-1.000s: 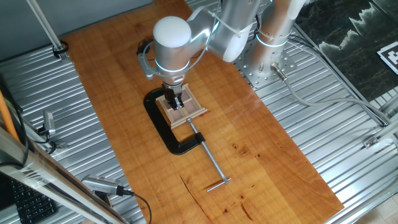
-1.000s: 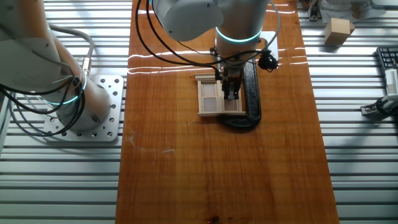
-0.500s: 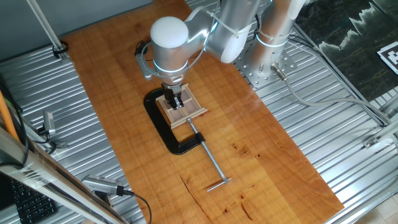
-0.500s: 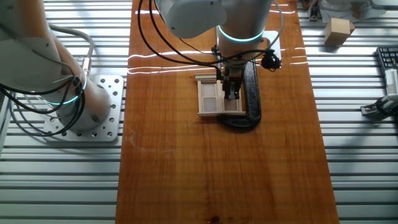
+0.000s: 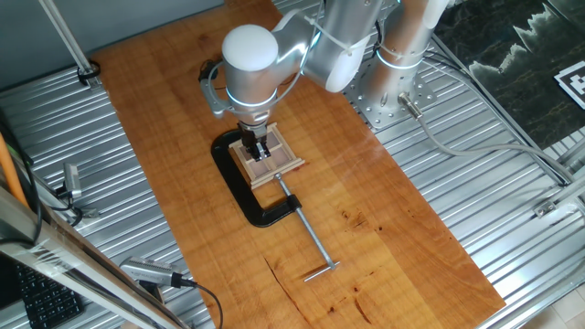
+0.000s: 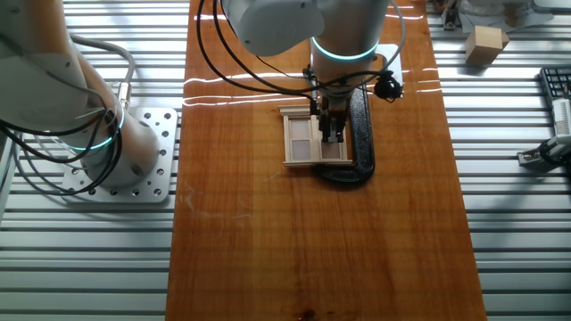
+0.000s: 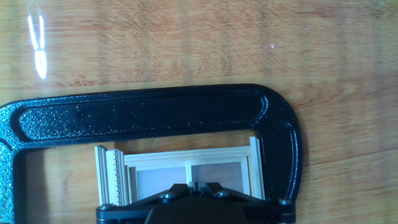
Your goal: Open a sliding window
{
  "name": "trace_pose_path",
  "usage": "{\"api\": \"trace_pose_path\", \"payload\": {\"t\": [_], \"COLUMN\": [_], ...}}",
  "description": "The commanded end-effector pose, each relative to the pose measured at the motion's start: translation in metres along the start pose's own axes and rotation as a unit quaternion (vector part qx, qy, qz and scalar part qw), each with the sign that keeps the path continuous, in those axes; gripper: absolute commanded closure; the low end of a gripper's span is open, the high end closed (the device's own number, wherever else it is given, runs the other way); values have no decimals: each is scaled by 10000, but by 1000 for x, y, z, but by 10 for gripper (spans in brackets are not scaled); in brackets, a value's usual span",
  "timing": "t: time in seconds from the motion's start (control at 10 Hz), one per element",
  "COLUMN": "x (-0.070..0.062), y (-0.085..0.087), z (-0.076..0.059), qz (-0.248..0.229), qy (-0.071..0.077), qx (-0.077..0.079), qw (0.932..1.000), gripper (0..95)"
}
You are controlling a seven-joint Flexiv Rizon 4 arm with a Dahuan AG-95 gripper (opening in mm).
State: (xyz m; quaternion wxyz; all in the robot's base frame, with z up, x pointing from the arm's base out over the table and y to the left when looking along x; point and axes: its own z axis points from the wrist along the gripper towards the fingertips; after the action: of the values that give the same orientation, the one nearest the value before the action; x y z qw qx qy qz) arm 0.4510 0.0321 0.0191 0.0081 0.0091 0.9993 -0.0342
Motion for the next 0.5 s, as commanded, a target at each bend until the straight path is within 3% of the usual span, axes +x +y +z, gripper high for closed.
{"api": "trace_pose_path", "payload": {"t": [0.1, 0.5], "x": [0, 1], "y": [-1, -2], "z": [-2, -1], "qz": [-26, -34], "qy": [9, 16], "qx": [-3, 6], "qw": [10000, 10000], "gripper": [950, 950]}}
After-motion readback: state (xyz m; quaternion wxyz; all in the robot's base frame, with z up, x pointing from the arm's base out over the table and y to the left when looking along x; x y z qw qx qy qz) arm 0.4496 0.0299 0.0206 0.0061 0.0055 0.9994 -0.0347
